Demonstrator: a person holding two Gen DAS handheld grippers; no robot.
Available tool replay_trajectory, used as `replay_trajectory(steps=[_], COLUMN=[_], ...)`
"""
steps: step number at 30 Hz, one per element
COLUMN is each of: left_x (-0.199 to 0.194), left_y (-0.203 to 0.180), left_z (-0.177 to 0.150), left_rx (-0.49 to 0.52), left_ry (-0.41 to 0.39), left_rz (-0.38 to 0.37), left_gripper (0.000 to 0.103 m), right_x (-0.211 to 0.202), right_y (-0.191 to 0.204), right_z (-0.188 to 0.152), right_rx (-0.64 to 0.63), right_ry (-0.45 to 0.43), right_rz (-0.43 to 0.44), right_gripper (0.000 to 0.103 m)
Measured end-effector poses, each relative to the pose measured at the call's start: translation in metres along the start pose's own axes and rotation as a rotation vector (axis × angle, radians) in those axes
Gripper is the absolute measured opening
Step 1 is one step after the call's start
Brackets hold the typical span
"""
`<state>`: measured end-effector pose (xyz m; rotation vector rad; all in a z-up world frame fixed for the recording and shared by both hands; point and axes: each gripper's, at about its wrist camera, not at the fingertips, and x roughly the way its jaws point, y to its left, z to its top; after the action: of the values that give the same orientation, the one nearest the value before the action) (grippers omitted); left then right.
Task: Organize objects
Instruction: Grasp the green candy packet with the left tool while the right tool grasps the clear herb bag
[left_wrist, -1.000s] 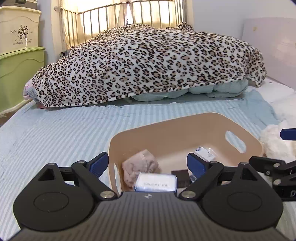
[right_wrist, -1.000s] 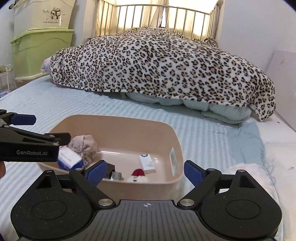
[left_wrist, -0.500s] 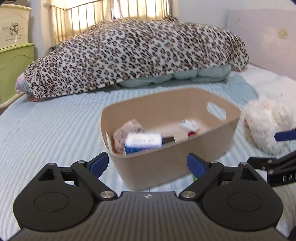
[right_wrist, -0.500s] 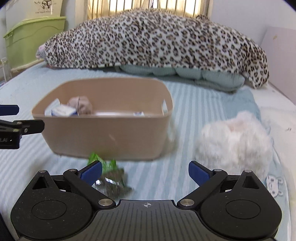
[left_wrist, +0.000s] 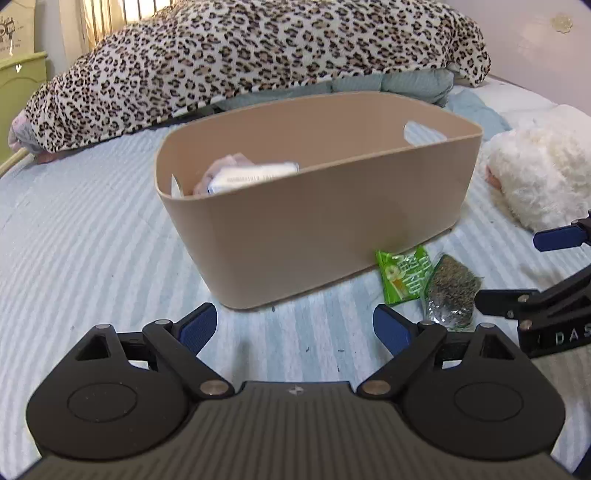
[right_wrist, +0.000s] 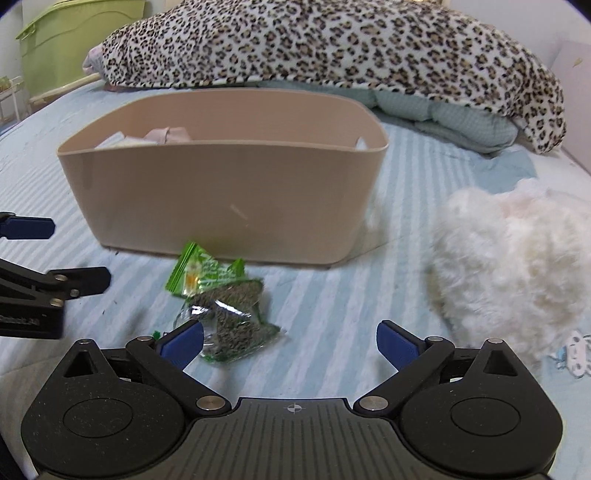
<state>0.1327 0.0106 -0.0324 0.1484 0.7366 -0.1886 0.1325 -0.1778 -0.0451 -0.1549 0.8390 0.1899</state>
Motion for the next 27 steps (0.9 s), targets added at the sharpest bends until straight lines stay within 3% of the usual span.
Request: replay_trajectory(steps=[8, 11, 13, 14, 16, 17, 18, 19, 27], left_x=[0.016, 0.019, 0.021, 0.022, 0.023, 0.023, 0.024, 0.024, 0.033], left_y=[0.001, 0.002, 0.006, 0.006, 0.005, 0.003, 0.0, -0.002, -0.029], left_z=[-0.001, -0.001, 0.001, 0.002, 0.004, 0.005, 0.006, 0.008, 0.018], left_rx=[-0.034, -0.036, -0.062, -0.074, -0.082, -0.081, -0.08, -0.079, -0.091], left_ry=[0.038, 0.033, 0.044, 0.045, 0.042, 0.043, 0.045, 0.044, 0.02], left_rz=[0.006, 0.023, 0.0, -0.005, -0.015, -0.023, -0.032, -0.043, -0.102], left_gripper=[0.091, 0.091, 0.092, 0.091, 0.092, 0.092, 0.092, 0.092, 0.091], right_x=[0.024, 0.033, 0.034, 0.034, 0.033, 0.031, 0.03, 0.029, 0.025], right_y=[0.012, 0.006, -0.001, -0.003, -0.009, -0.011, -0.014, -0.015, -0.029], right_z=[0.002, 0.003, 0.003, 0.002, 0.002, 0.001, -0.001, -0.003, -0.012], right_rx=[-0.047, 0.003, 0.04, 0.052, 0.075, 0.09, 0.101, 0.106, 0.152], right_ry=[0.009, 0.03, 0.037, 0.04, 0.046, 0.051, 0.055, 0.058, 0.048], right_rz=[0.037, 0.073, 0.086, 0.087, 0.101, 0.101, 0.095, 0.092, 0.077], right_gripper=[0.102, 0.097, 0.081, 0.078, 0.058, 0.054, 0.041, 0.036, 0.034])
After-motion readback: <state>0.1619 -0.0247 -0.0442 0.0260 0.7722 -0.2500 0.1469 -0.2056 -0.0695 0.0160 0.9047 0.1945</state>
